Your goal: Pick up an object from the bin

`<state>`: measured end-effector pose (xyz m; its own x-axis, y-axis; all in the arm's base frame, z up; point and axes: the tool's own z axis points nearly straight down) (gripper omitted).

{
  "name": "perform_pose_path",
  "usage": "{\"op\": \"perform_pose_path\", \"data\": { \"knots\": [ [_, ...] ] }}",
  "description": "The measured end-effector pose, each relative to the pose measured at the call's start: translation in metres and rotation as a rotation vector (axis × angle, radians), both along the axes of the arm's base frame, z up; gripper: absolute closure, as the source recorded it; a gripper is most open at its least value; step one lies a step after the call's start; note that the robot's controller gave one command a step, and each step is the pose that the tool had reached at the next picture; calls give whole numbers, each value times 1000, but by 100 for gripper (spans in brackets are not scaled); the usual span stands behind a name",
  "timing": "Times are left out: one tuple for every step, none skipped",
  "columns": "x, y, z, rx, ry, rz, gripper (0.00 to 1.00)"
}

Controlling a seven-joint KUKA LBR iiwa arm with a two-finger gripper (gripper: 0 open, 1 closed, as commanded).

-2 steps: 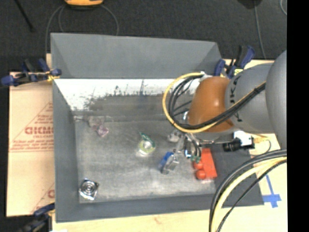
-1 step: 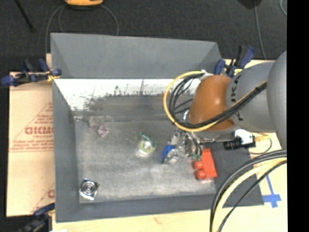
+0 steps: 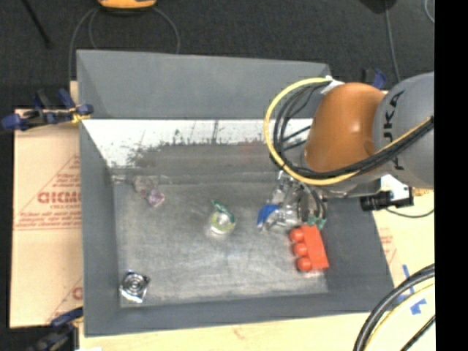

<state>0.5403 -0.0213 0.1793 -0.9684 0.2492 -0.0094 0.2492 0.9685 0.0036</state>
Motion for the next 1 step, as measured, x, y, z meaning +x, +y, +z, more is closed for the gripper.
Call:
{"op": "perform_pose_path", "data": {
  "knots": [
    [-13, 5, 72, 0, -1, -2, 100]
  ]
}}
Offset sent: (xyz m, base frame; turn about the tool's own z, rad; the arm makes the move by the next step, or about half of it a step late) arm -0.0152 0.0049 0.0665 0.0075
